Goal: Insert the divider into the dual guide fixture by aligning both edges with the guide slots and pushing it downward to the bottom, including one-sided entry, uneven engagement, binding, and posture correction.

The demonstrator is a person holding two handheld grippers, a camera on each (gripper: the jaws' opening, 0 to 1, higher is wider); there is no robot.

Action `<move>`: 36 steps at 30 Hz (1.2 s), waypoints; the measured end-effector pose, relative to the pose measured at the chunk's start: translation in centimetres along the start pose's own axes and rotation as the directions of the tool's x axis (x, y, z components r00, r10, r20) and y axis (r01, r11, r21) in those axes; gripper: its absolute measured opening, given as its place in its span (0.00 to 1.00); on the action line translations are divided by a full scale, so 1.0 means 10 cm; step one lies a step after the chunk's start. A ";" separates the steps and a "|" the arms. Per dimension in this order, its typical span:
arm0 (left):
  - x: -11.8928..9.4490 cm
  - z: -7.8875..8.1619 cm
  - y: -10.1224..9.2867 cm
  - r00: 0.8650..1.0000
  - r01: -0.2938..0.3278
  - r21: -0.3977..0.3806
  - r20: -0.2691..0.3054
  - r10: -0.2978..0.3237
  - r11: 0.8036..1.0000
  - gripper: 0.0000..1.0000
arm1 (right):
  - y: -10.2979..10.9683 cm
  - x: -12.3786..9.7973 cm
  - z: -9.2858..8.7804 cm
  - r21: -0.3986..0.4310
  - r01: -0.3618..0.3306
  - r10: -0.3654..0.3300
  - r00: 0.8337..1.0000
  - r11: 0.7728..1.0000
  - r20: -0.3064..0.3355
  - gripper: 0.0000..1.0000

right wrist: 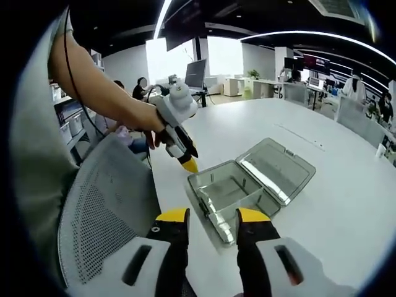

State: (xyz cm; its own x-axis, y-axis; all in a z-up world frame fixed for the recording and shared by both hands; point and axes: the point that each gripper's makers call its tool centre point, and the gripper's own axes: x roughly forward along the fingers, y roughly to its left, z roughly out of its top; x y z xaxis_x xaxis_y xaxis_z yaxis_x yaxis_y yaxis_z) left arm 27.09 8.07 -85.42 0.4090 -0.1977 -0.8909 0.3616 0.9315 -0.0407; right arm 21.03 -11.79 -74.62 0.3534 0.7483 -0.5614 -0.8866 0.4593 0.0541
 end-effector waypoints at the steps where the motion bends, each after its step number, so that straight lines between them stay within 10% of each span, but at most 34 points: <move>1: 0.01 -0.01 0.00 1.000 -0.004 -0.003 -0.007 0.004 1.000 0.42 | 0.00 0.00 0.00 0.000 0.000 0.000 1.000 1.000 0.000 0.25; 36: 0.18 0.10 0.10 0.995 -0.081 0.012 -0.060 0.081 0.997 0.39 | -0.05 -0.06 -0.01 -0.001 0.017 -0.017 1.000 1.000 -0.014 0.23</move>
State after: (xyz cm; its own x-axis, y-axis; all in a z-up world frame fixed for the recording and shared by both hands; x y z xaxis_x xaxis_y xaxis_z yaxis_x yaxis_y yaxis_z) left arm 29.02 8.31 -86.63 0.3859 -0.1024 -0.9168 0.3377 0.9405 0.0371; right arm 21.25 -12.54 -74.44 0.3642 0.7339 -0.5733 -0.8810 0.4712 0.0436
